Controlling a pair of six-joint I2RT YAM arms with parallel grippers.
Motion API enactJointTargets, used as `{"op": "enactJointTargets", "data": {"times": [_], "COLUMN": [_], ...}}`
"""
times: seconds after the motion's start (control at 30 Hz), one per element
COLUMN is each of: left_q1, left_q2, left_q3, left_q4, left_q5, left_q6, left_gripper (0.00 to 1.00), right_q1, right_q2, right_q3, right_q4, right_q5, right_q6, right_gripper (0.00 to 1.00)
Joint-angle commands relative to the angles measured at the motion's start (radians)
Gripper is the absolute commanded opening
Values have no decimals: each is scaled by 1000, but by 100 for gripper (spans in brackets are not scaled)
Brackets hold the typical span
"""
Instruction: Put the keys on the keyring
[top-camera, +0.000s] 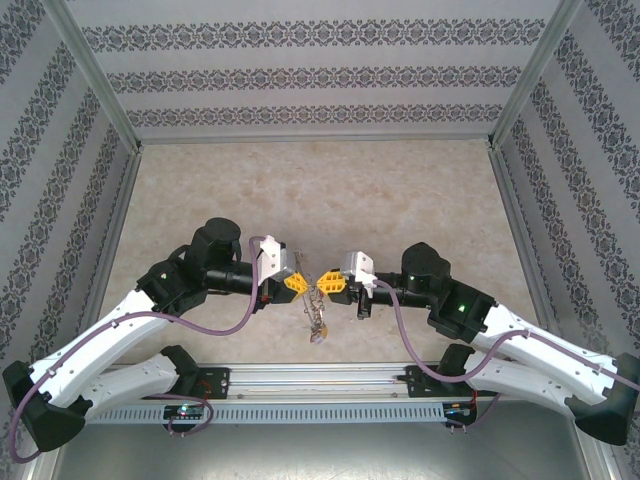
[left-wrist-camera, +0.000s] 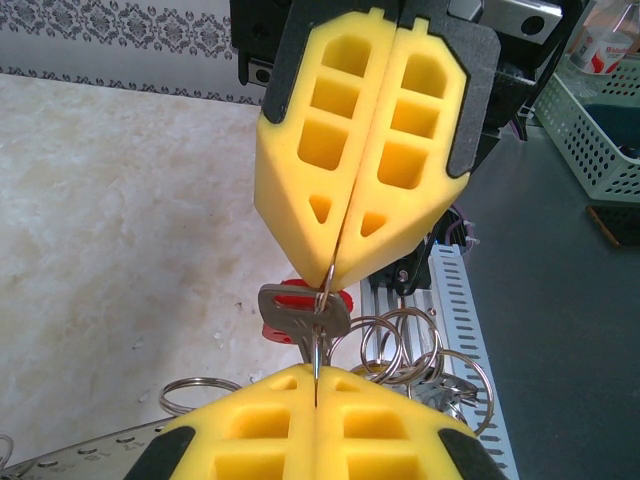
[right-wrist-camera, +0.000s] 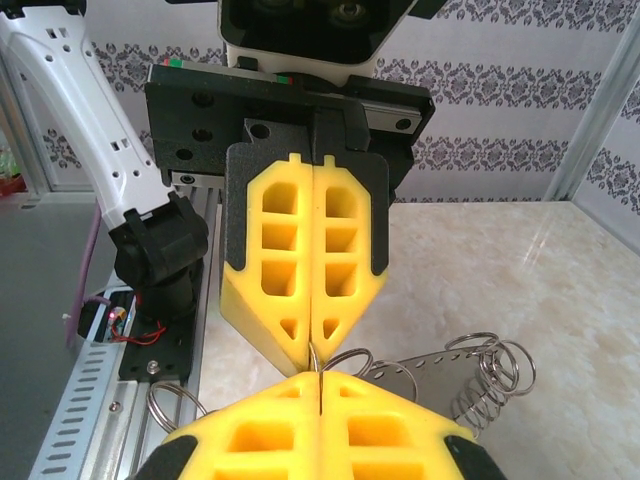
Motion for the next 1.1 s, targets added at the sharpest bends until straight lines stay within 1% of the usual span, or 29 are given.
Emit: {"op": "enactJointTargets", "data": {"times": [0.0, 0.53, 0.7, 0.83, 1.07], "left_q1": [-8, -9, -8, -9, -9], "left_q2": [-20, -26, -26, -23, -23], "left_q3": [13, 12, 10, 8, 8], "left_q4": [5, 5, -1, -1, -2], "left_q5": [12, 1, -6, -19, -14], "left_q6": [23, 24, 27, 32, 30], "left_gripper": [0, 0, 0, 0, 0], "right_q1": [10, 10, 10, 10, 11], "right_q2": [3, 21, -16, -34, 0], "right_q3": [8, 14, 7, -3, -8], "right_q4": [22, 23, 15, 12, 41], "right_q5": [-10, -30, -9, -17, -15], "right_q6": [-1, -1, 2, 15, 28], "right_gripper": [0, 0, 0, 0, 0]}}
